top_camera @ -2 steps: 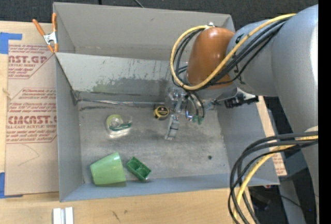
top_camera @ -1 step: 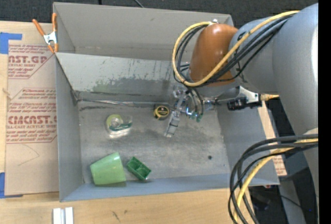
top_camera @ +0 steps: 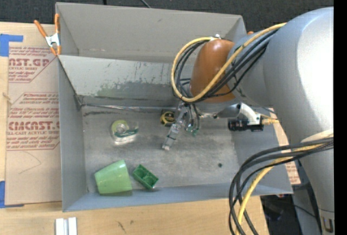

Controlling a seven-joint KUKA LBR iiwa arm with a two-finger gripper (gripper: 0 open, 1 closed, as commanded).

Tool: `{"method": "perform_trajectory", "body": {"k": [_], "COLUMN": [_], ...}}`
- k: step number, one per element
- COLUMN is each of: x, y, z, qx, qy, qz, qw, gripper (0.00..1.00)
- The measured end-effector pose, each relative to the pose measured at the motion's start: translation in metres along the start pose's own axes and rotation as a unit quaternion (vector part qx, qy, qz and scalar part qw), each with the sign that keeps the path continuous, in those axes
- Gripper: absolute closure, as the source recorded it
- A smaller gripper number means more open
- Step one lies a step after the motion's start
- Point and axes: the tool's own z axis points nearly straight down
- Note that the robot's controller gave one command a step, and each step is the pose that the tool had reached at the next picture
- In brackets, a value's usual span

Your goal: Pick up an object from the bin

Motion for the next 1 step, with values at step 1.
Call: {"method": "perform_trajectory", "body": {"k": [1], "x": [-0.0074], "y": [-0.0135], "z": [0.0008], "qx": [0.001], "qy": [0.0025], "qz": [0.067], "qw": [0.9977], "gripper": [0.00]}}
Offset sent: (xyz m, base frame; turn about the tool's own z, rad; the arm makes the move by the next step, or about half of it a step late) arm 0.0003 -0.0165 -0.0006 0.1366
